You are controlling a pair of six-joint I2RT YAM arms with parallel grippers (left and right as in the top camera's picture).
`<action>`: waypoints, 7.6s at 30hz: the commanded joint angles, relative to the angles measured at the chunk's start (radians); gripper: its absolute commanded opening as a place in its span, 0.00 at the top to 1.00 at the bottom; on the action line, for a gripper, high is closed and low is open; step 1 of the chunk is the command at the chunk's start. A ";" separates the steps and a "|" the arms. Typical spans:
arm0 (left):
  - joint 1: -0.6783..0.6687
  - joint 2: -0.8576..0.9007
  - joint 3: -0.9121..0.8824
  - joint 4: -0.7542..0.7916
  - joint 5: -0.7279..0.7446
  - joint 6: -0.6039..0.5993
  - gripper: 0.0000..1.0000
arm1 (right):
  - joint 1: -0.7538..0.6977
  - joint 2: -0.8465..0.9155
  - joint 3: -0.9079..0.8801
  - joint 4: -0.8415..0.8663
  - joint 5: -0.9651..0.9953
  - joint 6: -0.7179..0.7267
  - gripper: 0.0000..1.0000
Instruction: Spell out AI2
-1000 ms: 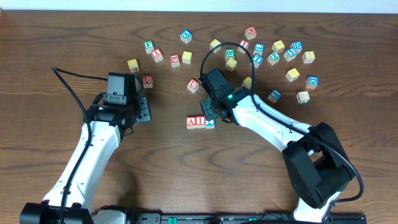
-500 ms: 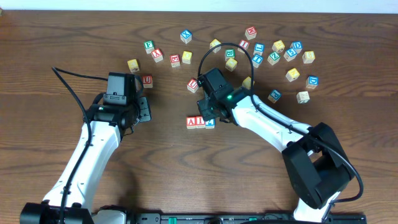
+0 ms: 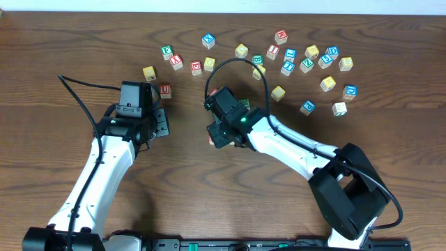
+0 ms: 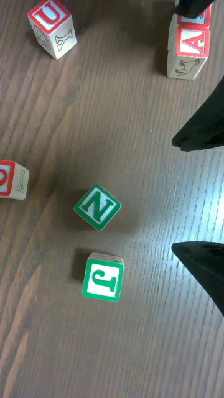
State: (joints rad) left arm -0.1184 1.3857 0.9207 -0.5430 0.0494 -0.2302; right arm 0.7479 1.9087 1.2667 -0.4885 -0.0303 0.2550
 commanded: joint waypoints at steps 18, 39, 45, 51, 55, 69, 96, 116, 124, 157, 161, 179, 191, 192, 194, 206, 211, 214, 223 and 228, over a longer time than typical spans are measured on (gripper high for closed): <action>0.003 -0.011 0.007 -0.013 -0.013 0.017 0.53 | -0.003 0.001 -0.003 -0.008 0.005 0.021 0.99; 0.003 -0.011 0.007 -0.014 -0.013 0.016 0.53 | -0.040 0.003 -0.003 0.111 0.144 0.021 0.99; 0.003 -0.011 0.007 -0.014 -0.013 0.016 0.53 | -0.054 0.005 -0.003 0.098 0.143 0.022 0.99; 0.003 -0.011 0.007 -0.014 -0.013 0.016 0.53 | -0.056 0.005 -0.003 0.085 0.133 0.029 0.99; 0.003 -0.011 0.007 -0.017 -0.013 0.016 0.53 | -0.057 0.007 -0.004 0.087 0.133 0.030 0.99; 0.003 -0.007 0.006 -0.018 -0.013 0.016 0.53 | -0.059 0.061 -0.004 0.123 0.132 0.040 0.99; 0.003 -0.007 0.006 -0.018 -0.013 0.016 0.53 | -0.019 0.061 -0.004 0.069 0.080 0.048 0.99; 0.003 -0.007 0.006 -0.018 -0.013 0.016 0.53 | -0.014 0.061 -0.004 0.042 0.080 0.056 0.99; 0.003 -0.007 0.006 -0.018 -0.013 0.016 0.53 | -0.013 0.061 -0.004 0.033 0.080 0.059 0.99; 0.003 -0.007 0.006 -0.018 -0.013 0.016 0.53 | -0.013 0.061 -0.004 0.108 0.026 0.058 0.99; 0.003 -0.007 0.006 -0.018 -0.013 0.016 0.53 | -0.013 0.062 -0.004 0.112 0.000 0.059 0.99; 0.003 -0.007 0.006 -0.025 -0.013 0.016 0.53 | 0.015 0.062 -0.004 0.106 0.002 0.058 0.99; 0.003 -0.007 0.006 -0.025 -0.013 0.016 0.53 | 0.015 0.062 -0.004 0.088 0.002 0.058 0.99; 0.003 -0.007 0.006 -0.025 -0.013 0.016 0.53 | 0.015 0.062 -0.004 0.089 0.006 0.058 0.99; 0.003 -0.007 0.006 -0.025 -0.013 0.016 0.53 | 0.015 0.062 -0.004 0.089 0.019 0.058 0.99; 0.003 -0.007 0.006 -0.025 -0.013 0.017 0.53 | -0.002 0.062 -0.004 0.132 0.065 0.051 0.99; 0.003 -0.007 0.006 -0.026 -0.013 0.017 0.53 | -0.024 0.061 -0.003 0.145 0.069 0.044 0.99; 0.003 -0.007 0.006 -0.039 -0.012 0.017 0.53 | -0.045 0.061 -0.002 0.145 0.102 0.044 0.99; 0.003 -0.007 0.006 -0.065 -0.012 0.040 0.53 | -0.113 0.061 0.035 0.113 0.090 0.045 0.99; 0.003 -0.007 0.006 -0.058 -0.012 0.040 0.53 | -0.101 0.061 0.035 0.080 0.076 0.048 0.99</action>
State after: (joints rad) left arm -0.1184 1.3857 0.9207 -0.6014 0.0490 -0.2066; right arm 0.6365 1.9629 1.2808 -0.4026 0.0551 0.3035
